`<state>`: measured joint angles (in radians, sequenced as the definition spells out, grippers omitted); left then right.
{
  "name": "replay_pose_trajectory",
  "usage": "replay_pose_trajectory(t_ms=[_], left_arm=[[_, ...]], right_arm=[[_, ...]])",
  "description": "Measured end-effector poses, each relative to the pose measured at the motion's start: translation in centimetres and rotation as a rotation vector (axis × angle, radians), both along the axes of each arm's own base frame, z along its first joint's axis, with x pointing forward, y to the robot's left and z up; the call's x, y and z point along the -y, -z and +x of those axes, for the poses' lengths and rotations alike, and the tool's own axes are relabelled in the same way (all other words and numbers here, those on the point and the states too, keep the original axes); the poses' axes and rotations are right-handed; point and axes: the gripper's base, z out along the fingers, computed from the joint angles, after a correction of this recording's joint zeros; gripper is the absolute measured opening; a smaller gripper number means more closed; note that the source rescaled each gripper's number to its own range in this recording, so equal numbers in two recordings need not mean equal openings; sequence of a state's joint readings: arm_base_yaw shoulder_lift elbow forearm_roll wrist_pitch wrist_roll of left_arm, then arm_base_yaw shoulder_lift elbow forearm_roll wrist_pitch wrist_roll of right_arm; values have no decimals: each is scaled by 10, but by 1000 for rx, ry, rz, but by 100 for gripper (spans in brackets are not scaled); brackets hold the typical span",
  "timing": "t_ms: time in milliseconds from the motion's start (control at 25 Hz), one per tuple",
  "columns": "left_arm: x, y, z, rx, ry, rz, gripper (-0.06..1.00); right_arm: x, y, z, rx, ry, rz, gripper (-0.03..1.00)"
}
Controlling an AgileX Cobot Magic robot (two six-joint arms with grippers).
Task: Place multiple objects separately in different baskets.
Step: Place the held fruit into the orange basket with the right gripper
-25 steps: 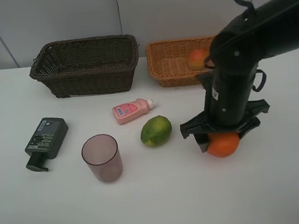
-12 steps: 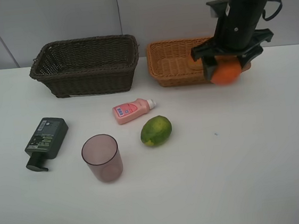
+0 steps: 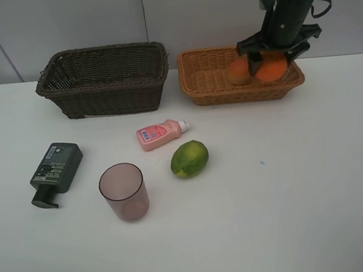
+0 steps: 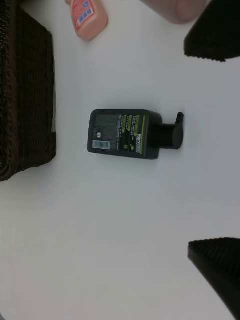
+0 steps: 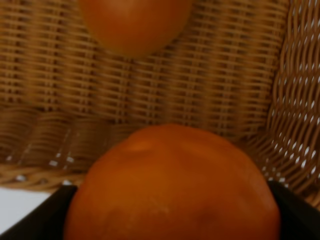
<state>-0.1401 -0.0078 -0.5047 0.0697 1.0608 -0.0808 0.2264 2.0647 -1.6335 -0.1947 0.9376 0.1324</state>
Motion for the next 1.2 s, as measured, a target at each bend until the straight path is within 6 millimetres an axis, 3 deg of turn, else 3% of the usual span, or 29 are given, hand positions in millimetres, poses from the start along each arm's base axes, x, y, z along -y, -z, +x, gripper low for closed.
replay_pose_trajectory(t_ms=[280, 640, 880, 920, 1040, 1120, 1200], left_arm=[[0, 0, 0, 0, 0, 0, 92], [0, 0, 0, 0, 0, 0, 92], [0, 0, 0, 0, 0, 0, 92], [0, 0, 0, 0, 0, 0, 92], [0, 0, 0, 0, 0, 0, 92], [0, 0, 0, 0, 0, 0, 92], [0, 0, 0, 0, 0, 0, 92]], right_arm=[[20, 9, 22, 120, 12, 14, 38], [18, 39, 34, 147, -2, 30, 38], [17, 42, 35, 151, -3, 32, 38], [17, 42, 35, 151, -3, 32, 43], [17, 42, 36, 155, -3, 34, 84], [17, 42, 36, 157, -3, 33, 94], [17, 39, 35, 160, -3, 34, 98]])
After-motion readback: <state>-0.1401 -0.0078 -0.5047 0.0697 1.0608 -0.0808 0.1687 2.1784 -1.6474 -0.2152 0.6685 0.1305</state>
